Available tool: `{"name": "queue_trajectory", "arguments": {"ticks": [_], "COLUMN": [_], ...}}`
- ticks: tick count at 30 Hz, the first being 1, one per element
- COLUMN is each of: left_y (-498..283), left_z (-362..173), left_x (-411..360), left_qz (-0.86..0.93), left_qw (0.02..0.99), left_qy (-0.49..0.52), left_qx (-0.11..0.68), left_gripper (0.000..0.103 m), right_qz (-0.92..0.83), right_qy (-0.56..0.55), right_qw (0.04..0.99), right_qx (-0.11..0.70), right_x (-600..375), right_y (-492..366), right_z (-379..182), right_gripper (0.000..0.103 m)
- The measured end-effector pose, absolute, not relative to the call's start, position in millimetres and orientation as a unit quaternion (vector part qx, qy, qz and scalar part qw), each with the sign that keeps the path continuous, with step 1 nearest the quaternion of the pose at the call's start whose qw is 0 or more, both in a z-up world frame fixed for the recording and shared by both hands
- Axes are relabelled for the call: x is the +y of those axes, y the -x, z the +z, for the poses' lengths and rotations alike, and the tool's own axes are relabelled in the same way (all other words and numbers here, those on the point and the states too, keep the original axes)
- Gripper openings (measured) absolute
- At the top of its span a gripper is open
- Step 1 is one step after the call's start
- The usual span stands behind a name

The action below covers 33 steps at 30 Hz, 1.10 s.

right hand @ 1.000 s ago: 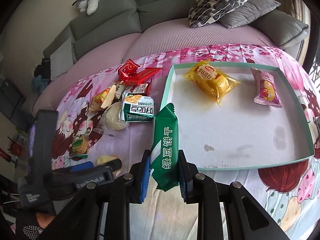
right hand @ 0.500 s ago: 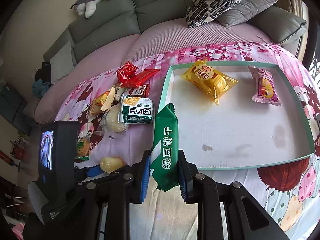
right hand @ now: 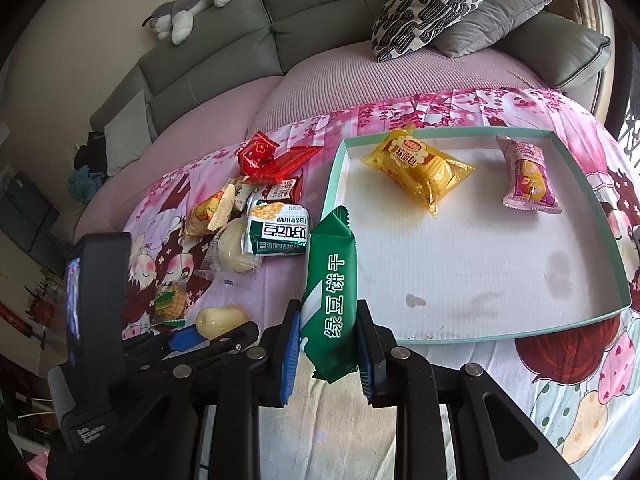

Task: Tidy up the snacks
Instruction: 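Lower the custard cup and green pack into the tray and open both tools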

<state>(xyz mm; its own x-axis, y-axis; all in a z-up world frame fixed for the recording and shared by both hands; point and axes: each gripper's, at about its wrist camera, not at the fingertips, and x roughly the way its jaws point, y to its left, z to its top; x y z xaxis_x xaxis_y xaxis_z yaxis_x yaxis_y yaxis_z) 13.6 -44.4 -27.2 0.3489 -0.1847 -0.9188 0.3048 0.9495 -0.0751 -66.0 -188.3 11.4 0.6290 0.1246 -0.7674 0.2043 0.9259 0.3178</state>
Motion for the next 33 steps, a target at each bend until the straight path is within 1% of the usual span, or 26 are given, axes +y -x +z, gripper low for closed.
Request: {"name": "queue_trajectory", "arguments": {"ticks": [8, 11, 16, 24, 29, 33], "left_y": [-7, 1, -2, 1, -8, -17], "left_z": [0, 11, 16, 9, -2, -16], "left_x": [-53, -67, -97, -154, -177, -182], "left_qz": [-0.169, -0.179, -0.213, -0.268, -0.286, -0.282], "left_qw": [0.854, 0.864, 0.868, 0.853, 0.84, 0.834], "left_qy": [-0.051, -0.067, -0.087, -0.134, -0.137, -0.136], "left_qx": [0.489, 0.466, 0.441, 0.428, 0.44, 0.455], "left_gripper": [0.048, 0.048, 0.048, 0.048, 0.048, 0.048], "right_qz": [-0.071, -0.105, -0.166, -0.215, -0.243, -0.233], "right_qy": [-0.209, -0.217, -0.228, -0.261, -0.258, -0.259], "right_qw": [0.885, 0.883, 0.875, 0.866, 0.859, 0.857], "right_qx": [0.41, 0.403, 0.393, 0.369, 0.37, 0.38], "right_x": [-217, -237, -273, -313, -327, -328], "right_y": [71, 75, 85, 101, 103, 99], "right_z": [17, 18, 20, 24, 20, 13], "right_gripper": [0.027, 0.027, 0.027, 0.027, 0.027, 0.027]}}
